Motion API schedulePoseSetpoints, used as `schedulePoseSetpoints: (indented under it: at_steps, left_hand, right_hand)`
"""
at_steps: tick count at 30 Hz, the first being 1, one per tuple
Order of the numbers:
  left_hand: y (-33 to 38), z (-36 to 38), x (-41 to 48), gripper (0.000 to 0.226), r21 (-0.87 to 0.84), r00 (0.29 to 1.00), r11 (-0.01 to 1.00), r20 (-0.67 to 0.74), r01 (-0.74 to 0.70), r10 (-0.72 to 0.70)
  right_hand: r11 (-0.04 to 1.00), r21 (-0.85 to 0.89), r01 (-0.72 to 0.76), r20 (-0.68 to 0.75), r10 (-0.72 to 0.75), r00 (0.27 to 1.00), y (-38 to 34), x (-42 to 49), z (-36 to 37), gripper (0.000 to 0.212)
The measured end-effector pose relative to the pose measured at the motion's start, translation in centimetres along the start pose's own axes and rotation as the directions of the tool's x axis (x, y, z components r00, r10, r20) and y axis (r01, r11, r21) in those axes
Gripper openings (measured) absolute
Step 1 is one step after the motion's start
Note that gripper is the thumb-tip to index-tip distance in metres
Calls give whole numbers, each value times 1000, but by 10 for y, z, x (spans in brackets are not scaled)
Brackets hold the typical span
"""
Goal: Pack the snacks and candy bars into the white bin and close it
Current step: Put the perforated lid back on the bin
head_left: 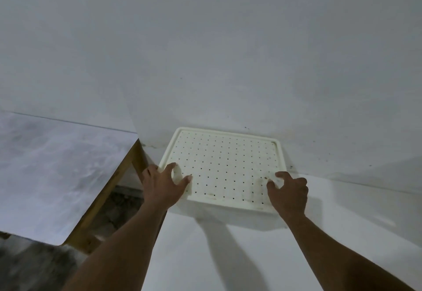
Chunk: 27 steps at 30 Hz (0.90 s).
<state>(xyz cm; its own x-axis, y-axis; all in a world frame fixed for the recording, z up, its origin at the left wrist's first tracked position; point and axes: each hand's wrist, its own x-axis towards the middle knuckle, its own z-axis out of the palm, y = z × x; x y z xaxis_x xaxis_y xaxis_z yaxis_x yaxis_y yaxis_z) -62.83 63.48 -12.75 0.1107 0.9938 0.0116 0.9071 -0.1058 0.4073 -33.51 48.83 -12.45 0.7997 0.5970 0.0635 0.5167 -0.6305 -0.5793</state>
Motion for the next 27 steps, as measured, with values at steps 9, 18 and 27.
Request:
schedulePoseSetpoints:
  at_steps: [9,18,27]
  left_hand:
    - [9,17,4,78,173,995,980,15,-104,102]
    - [59,7,-79,71,200,900,909,323,-366,292]
    - [149,-9,-179,72,75,799,938,549,-338,244]
  right_hand:
    - [953,-265,149,36,-144,989,-2,5,25,48]
    - [829,-268,491,470,-332,818,12,-47,-13,54]
    - [849,-133,511,725,-268,634,78,-73,-149,41]
